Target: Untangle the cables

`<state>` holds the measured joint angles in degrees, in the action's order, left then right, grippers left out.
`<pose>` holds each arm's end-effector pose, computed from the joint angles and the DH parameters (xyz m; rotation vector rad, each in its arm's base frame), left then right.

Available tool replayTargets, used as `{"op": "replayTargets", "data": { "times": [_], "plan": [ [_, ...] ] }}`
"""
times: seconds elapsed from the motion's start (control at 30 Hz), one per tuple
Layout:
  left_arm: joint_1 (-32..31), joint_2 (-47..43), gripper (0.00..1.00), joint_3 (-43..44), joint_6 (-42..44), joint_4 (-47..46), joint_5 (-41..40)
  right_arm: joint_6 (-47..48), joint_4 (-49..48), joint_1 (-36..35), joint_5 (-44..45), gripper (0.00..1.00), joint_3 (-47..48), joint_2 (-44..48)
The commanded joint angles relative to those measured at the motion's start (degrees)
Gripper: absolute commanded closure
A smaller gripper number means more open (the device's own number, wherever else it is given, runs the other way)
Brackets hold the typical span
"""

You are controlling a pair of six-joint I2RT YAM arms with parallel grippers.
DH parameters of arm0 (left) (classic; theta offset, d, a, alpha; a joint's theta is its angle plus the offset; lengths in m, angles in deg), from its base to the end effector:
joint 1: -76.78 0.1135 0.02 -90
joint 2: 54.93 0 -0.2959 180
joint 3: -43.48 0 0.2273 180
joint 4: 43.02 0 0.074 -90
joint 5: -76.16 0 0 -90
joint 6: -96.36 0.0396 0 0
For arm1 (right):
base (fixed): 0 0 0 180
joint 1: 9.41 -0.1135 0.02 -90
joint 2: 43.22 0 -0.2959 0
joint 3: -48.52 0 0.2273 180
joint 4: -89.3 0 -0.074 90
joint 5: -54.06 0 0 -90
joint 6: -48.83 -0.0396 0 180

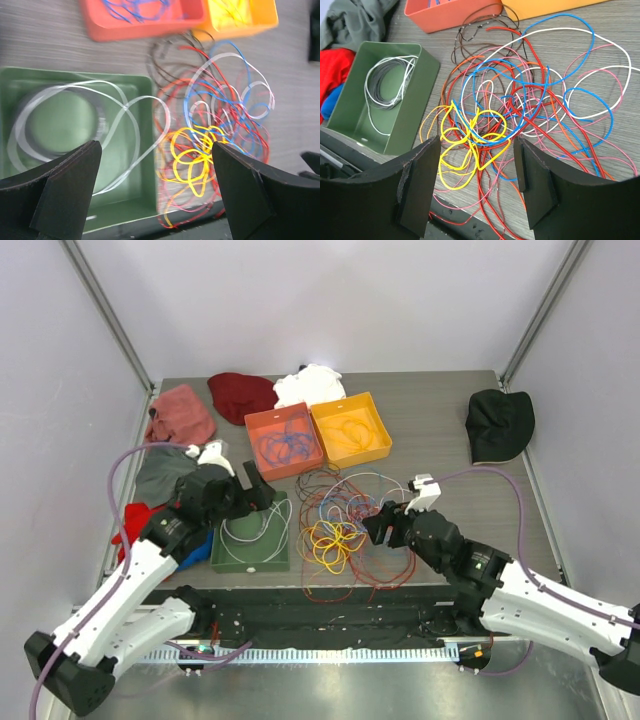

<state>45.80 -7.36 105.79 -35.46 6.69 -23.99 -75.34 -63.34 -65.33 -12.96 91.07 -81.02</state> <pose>0.1174 -0.0624 0.3250 -0.3116 2.1978 -0.5269 0.0771 0.0863 0.2712 -0.1095 1.9856 0.6468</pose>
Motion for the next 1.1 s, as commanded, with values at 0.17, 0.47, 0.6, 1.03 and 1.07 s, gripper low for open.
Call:
{"op": "replayTargets", "data": {
  "times": [0.17, 0.47, 0.6, 1.03, 1.07],
  "plan": [
    [-15.2, 12.2, 0.03, -0.6, -2.5, -17.5, 1.0, 0.5, -1.3, -0.2, 1.8, 0.32, 5.4, -6.6],
    [-20.7, 19.8, 0.06, 2.3, -1.8, -20.3, -1.3, 1.8, -1.5, 2.4, 8.7, 0.34, 8.8, -13.8],
    [-20.7, 15.6, 0.06, 0.5, -1.1, -19.8, -4.4, -3.8, -4.3, 15.3, -1.3, 0.35, 7.7, -15.5],
    [-20.7, 7.4, 0.06, -7.5, -3.3, -21.5, -4.9, -19.1, -19.2, 40.3, -22.2, 0.41, 5.1, -32.2],
    [-20.7, 7.2, 0.06, -7.7, -3.3, -21.3, -4.7, -19.0, -19.7, 40.5, -22.2, 0.42, 5.1, -32.9]
  ]
}}
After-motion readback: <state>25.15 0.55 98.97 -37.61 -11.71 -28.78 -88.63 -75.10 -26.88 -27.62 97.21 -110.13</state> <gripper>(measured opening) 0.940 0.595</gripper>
